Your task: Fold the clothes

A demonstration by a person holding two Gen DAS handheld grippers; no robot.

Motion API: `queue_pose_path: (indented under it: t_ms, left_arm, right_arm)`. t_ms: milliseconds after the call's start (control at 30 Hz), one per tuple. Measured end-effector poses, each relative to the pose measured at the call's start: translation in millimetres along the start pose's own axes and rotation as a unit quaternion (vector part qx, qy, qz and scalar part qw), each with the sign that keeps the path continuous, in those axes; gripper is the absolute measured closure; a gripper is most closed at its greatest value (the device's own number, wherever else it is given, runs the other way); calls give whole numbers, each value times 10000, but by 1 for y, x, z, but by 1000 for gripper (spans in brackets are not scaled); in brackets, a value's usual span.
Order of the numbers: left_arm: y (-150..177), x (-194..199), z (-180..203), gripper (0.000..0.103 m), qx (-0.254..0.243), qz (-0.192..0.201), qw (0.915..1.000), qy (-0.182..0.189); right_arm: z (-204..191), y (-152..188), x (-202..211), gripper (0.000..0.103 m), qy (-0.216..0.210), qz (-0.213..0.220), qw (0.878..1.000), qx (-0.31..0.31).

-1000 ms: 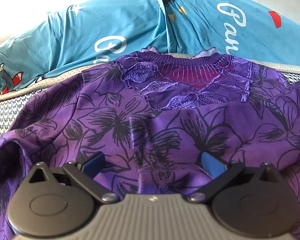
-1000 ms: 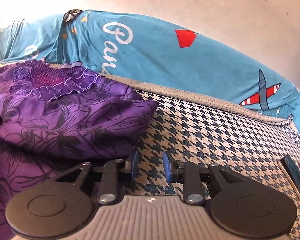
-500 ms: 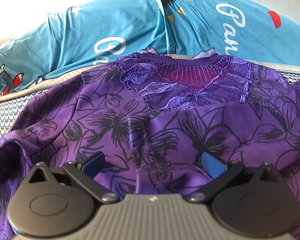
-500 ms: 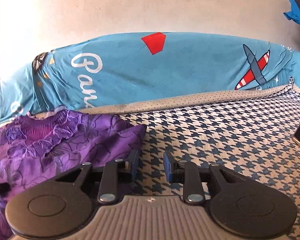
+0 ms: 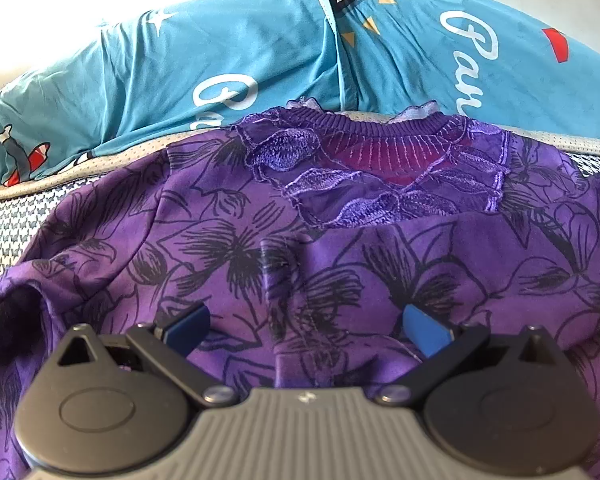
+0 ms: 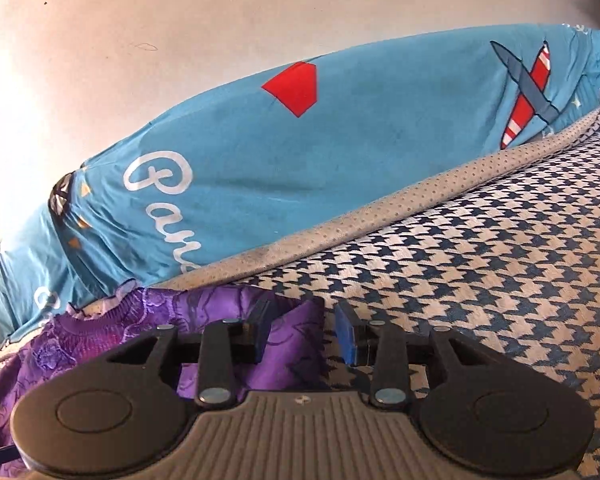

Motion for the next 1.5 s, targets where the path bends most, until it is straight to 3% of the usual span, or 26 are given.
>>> queue_pose_path:
  t_ms: [133, 433, 467, 533, 600, 733, 967, 1033, 1100, 1167, 1267, 1333, 1500]
  left_arm:
    - [-4, -1, -7, 0, 122, -5, 9999, -69]
    - [-9, -4, -16, 0, 303, 6, 9995, -94]
    - [-9, -4, -15, 0, 288, 4, 9995, -99]
    - [-9, -5, -15, 0, 262, 9, 9996, -103]
    - [-9, -5, -16, 0, 276, 10, 9996, -100]
    - [-10, -7, -19, 0, 335, 11, 9994, -124]
    - [-16, 1, -26, 0, 477, 328, 9981, -200]
    - [-20, 4, -28, 0, 527, 476, 9971, -269]
    - [-21, 4, -29, 0, 548, 468, 9970, -296]
    - [-20, 0, -29, 0, 563, 328, 9976, -249]
    - [-19, -2, -29, 0, 556, 257, 9979, -221]
    - [-19, -2, -30, 0, 568, 288, 9977, -211]
    - [-24, -1, -37, 0, 671, 344, 9970, -159]
  right_arm:
    - [-23, 6, -7, 68, -288, -285, 9984, 406]
    - [-59, 37, -18, 63, -100, -611, 9846, 1634]
    - [-59, 39, -21, 65, -80, -635, 9844, 1638]
    - [-59, 41, -25, 89, -69, -621, 9848, 1623]
    - [-61, 40, -25, 95, -53, -515, 9848, 1657]
    - [-69, 36, -21, 97, -83, -232, 9845, 1735]
    - [-85, 17, -14, 97, -522, 308, 9883, 1396]
    - [-90, 18, -16, 96, -675, 277, 9874, 1407]
    - [-89, 26, -27, 96, -633, -19, 9876, 1434]
    - [-82, 37, -41, 93, -507, -474, 9876, 1411]
    - [-72, 38, -42, 90, -649, -629, 9887, 1198]
    - [-65, 29, -36, 78, -829, -602, 9894, 1032]
    - [-49, 1, -15, 76, -705, -162, 9941, 811]
Point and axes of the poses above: each gripper's, at about its wrist camera, not at the fingertips, and x roughly against the way its jaws point, z to its right, y to its underside, the point moved 3 cm from there along -x, roughly the way its jaws point, and after that the axes turned 3 degrees about x, right-handed, at the moved point
